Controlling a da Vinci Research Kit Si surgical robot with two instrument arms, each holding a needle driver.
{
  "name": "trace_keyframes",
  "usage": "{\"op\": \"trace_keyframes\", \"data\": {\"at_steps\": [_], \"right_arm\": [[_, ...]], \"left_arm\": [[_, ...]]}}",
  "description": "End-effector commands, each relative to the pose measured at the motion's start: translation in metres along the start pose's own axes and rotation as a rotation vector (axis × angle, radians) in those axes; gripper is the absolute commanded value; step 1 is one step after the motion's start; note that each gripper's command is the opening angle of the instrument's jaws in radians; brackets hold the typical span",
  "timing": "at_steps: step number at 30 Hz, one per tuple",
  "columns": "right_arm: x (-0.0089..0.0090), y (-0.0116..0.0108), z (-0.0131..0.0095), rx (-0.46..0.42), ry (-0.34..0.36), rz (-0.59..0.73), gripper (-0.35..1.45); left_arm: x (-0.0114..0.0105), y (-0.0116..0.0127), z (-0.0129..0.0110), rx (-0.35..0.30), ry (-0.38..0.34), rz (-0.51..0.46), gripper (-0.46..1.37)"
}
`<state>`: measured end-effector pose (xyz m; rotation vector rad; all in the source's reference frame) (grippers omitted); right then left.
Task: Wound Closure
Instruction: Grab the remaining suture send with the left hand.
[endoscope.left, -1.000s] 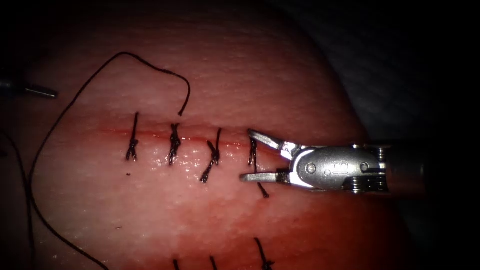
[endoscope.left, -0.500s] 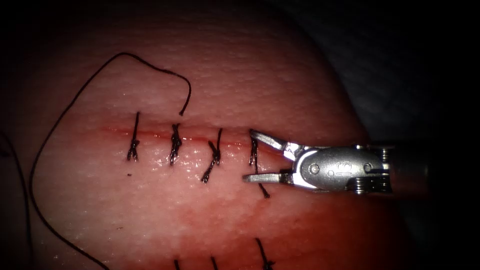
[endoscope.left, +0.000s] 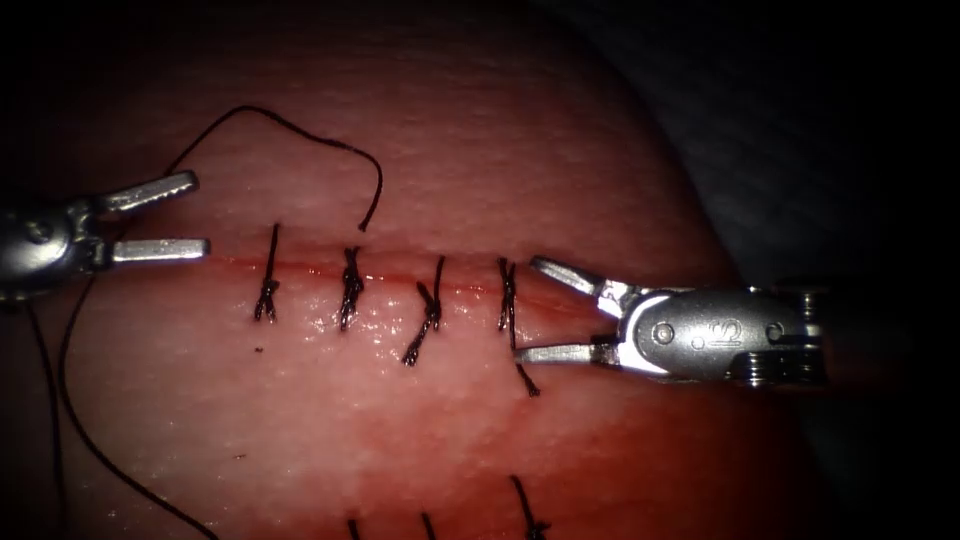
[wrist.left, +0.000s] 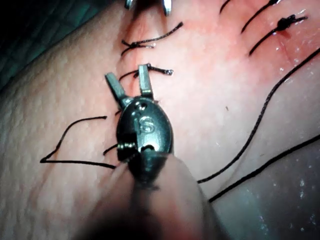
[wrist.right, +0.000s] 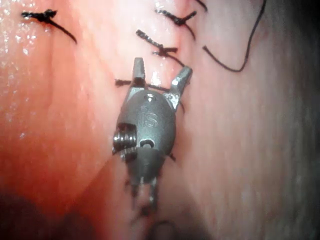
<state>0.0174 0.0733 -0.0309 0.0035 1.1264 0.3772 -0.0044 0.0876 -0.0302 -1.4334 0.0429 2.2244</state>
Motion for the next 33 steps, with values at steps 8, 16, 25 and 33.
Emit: {"op": "trace_keyframes", "data": {"at_steps": [8, 16, 25, 33], "right_arm": [[-0.0007, 0.001, -0.0022, 0.001, -0.016, -0.004, 1.13], [-0.001, 0.0013, -0.0029, 0.002, -0.019, -0.005, 1.13], [-0.0011, 0.0013, -0.0029, 0.002, -0.019, -0.006, 1.13], [-0.0011, 0.0013, -0.0029, 0.002, -0.019, -0.007, 1.14]], "left_arm": [[-0.0004, 0.0045, 0.0043, -0.047, -0.056, 0.101, 0.15], [-0.0003, 0.0077, 0.0093, -0.083, -0.087, 0.194, 0.32], [0.0002, 0.0097, 0.0128, -0.11, -0.134, 0.306, 0.42], [-0.0004, 0.0101, 0.0145, -0.118, -0.254, 0.453, 0.43]]}}
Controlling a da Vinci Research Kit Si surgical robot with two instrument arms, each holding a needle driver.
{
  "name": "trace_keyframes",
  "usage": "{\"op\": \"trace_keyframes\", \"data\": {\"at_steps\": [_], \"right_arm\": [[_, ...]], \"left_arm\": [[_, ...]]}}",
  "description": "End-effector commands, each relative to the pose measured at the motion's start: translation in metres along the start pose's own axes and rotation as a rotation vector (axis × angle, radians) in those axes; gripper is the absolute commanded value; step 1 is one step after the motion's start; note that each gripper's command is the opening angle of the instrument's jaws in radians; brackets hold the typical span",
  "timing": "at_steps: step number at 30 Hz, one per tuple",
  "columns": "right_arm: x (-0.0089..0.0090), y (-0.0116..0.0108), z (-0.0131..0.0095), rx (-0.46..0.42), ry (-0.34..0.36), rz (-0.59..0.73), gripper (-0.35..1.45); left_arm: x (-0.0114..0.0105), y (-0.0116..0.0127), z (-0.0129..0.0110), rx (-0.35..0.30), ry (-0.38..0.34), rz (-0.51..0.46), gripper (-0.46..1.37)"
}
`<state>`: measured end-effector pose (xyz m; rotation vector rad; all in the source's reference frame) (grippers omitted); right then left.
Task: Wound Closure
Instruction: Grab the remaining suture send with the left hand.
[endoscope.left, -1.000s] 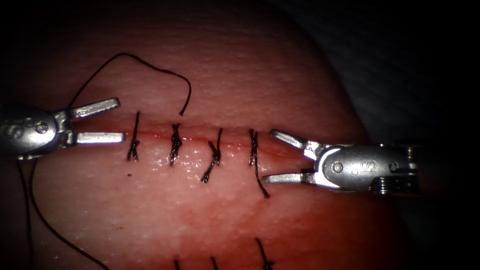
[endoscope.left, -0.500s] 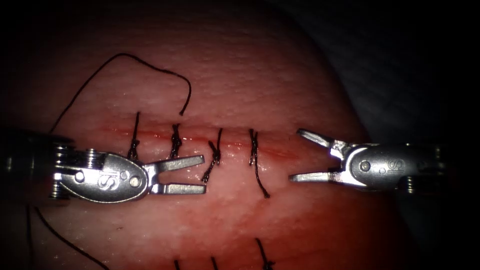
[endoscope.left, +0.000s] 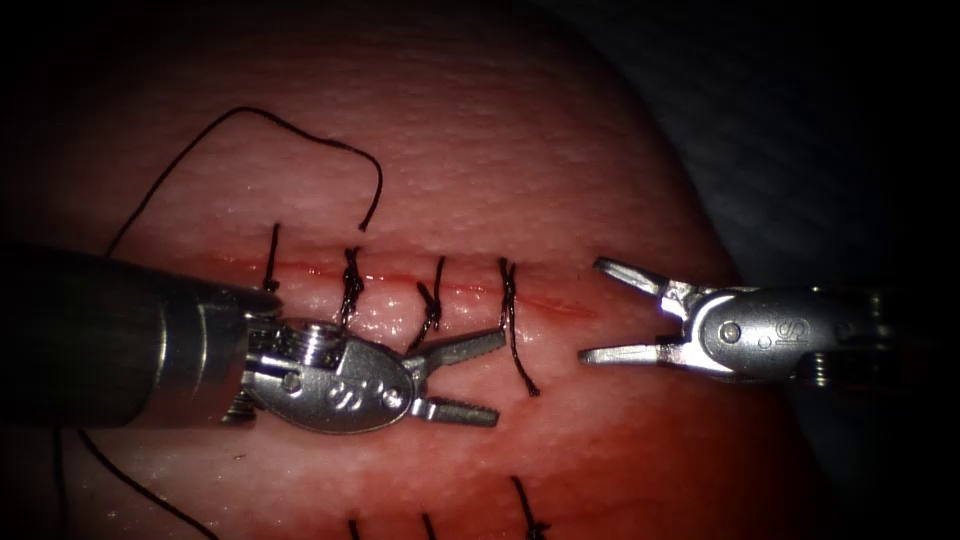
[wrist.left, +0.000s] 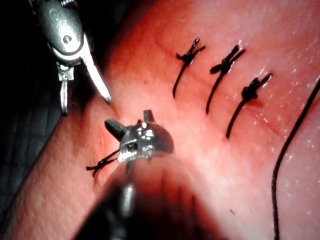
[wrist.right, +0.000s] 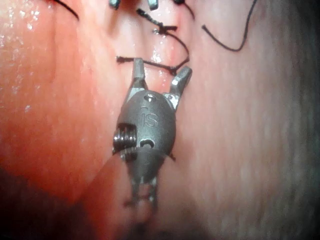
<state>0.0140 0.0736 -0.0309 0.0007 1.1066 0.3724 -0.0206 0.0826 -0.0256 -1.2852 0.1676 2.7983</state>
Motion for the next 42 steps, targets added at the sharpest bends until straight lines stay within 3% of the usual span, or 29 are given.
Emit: {"op": "trace_keyframes", "data": {"at_steps": [1, 6, 12, 24, 33, 39, 42], "right_arm": [[0.0, 0.0, 0.0, 0.004, 0.003, 0.0, 1.13], [0.0, 0.0, -0.0002, 0.005, 0.003, 0.0, 1.13], [-0.0001, 0.0, -0.0004, 0.007, 0.003, 0.0, 1.14], [0.0001, 0.0001, -0.0008, 0.008, 0.001, 0.001, 1.14], [0.0002, 0.0, -0.0009, 0.009, 0.001, 0.003, 1.14], [0.0003, 0.0, -0.0009, 0.008, 0.0, 0.003, 1.13], [0.0003, -0.0001, -0.0008, 0.007, 0.0, 0.003, 1.12]], "left_arm": [[0.0002, 0.0001, 0.0004, -0.012, -0.023, 0.027, 0.43], [-0.0001, 0.0006, 0.0023, -0.033, -0.09, 0.107, 0.41], [-0.0006, 0.0018, 0.0045, -0.053, -0.122, 0.17, 0.4], [-0.0027, 0.0037, 0.0071, -0.103, -0.161, 0.206, 0.31], [-0.0036, 0.0038, 0.008, -0.11, -0.177, 0.214, -0.15], [-0.0037, 0.004, 0.0079, -0.123, -0.204, 0.215, -0.35], [-0.0038, 0.0041, 0.0078, -0.128, -0.218, 0.212, -0.35]]}}
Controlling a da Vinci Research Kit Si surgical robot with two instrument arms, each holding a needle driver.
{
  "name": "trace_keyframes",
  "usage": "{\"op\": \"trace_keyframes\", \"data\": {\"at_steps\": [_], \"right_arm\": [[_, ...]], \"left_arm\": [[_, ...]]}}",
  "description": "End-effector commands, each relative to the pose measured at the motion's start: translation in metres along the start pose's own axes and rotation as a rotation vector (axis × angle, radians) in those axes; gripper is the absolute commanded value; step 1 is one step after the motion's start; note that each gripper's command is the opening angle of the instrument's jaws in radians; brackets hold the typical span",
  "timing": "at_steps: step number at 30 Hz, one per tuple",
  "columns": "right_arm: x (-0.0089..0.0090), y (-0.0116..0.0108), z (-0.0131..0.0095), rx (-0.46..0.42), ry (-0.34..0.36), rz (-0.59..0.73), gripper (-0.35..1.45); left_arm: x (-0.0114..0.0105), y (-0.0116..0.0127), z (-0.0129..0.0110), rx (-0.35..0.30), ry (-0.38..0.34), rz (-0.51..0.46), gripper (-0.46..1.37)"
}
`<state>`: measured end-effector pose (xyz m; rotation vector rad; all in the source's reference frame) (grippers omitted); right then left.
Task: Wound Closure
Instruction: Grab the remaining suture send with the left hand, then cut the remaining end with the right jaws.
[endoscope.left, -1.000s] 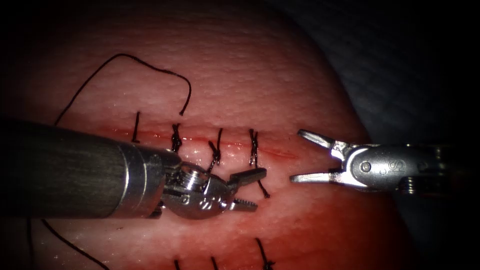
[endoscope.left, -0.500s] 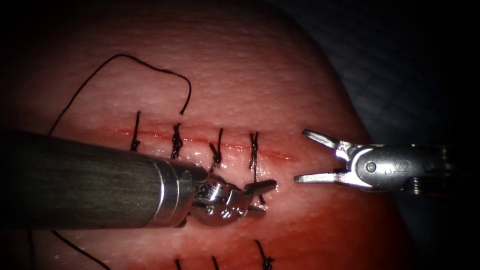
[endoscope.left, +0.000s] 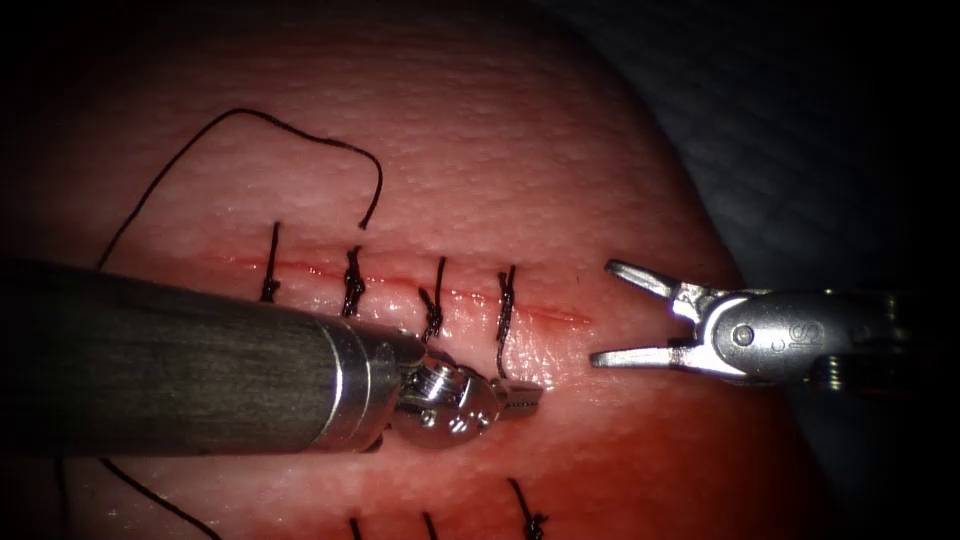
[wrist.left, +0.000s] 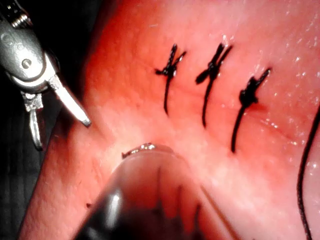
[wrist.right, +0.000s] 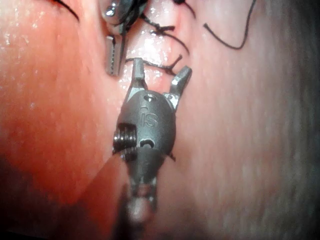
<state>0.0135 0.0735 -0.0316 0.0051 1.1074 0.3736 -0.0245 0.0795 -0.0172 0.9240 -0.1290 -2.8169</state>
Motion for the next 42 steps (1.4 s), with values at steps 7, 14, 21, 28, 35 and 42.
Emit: {"op": "trace_keyframes", "data": {"at_steps": [7, 14, 21, 28, 35, 42], "right_arm": [[0.0, -0.0002, 0.0004, 0.0, -0.001, 0.0, 1.1], [-0.0012, 0.0, 0.001, 0.038, 0.033, -0.016, 1.09], [-0.0026, 0.0006, 0.0022, 0.057, 0.072, -0.123, 1.1], [-0.0035, 0.0009, 0.0035, 0.056, 0.133, -0.172, 1.11], [-0.0042, 0.0011, 0.0041, 0.049, 0.192, -0.187, 1.12], [-0.0048, 0.0009, 0.0047, 0.062, 0.233, -0.196, 1.12]], "left_arm": [[-0.0004, -0.0011, -0.0007, 0.002, 0.0, 0.02, -0.35], [-0.001, -0.0027, -0.0021, 0.05, 0.035, 0.031, -0.35], [-0.0008, -0.0037, -0.0032, 0.054, 0.043, 0.049, -0.35], [-0.0003, -0.0044, -0.004, 0.064, 0.055, 0.055, -0.35], [-0.0001, -0.005, -0.0041, 0.069, 0.06, 0.048, -0.35], [0.0003, -0.005, -0.004, 0.073, 0.082, 0.051, -0.35]]}}
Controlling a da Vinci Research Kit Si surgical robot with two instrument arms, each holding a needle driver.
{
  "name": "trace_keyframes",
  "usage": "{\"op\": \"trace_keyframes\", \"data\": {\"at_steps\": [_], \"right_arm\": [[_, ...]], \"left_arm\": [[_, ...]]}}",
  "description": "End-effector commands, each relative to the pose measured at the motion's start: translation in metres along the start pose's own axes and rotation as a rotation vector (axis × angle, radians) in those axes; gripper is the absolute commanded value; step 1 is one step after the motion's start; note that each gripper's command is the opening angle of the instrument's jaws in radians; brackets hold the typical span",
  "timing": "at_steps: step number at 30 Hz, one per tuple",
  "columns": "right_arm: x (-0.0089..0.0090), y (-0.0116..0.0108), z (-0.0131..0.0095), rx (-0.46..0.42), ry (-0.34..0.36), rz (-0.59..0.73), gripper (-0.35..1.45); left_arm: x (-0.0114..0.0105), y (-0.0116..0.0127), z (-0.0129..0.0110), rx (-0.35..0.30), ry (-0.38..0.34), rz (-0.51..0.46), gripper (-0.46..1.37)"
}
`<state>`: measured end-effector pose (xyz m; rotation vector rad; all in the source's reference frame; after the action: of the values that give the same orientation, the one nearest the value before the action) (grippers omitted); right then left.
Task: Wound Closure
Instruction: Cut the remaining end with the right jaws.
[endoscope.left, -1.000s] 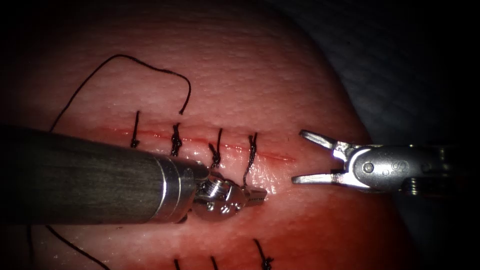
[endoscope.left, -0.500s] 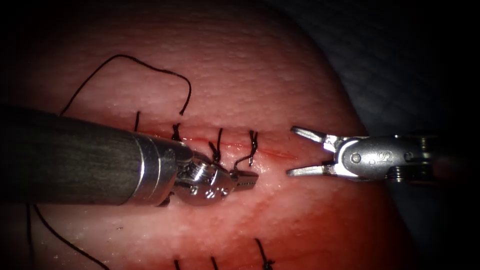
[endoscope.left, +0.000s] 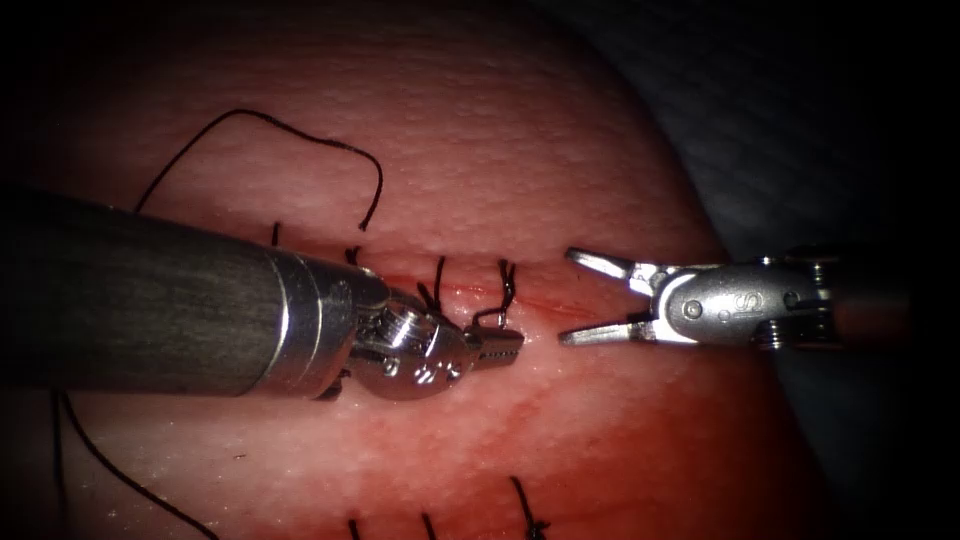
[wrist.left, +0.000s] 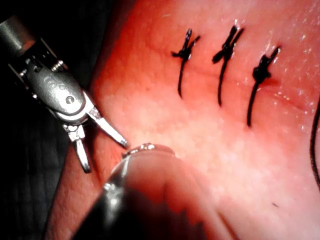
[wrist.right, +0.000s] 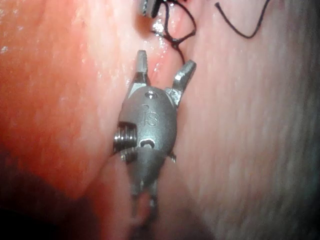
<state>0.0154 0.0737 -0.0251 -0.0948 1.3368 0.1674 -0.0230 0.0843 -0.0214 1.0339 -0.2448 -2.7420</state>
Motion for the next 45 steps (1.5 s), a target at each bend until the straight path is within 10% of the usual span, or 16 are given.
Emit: {"op": "trace_keyframes", "data": {"at_steps": [1, 45], "right_arm": [[0.0, 0.0, 0.0001, 0.001, 0.0, -0.001, 1.12], [-0.0009, -0.0005, 0.0011, 0.036, 0.062, -0.026, 1.12]], "left_arm": [[0.0001, 0.0, 0.0002, -0.003, 0.007, 0.001, -0.35], [0.0022, -0.001, -0.0016, 0.031, 0.057, 0.007, -0.35]]}}
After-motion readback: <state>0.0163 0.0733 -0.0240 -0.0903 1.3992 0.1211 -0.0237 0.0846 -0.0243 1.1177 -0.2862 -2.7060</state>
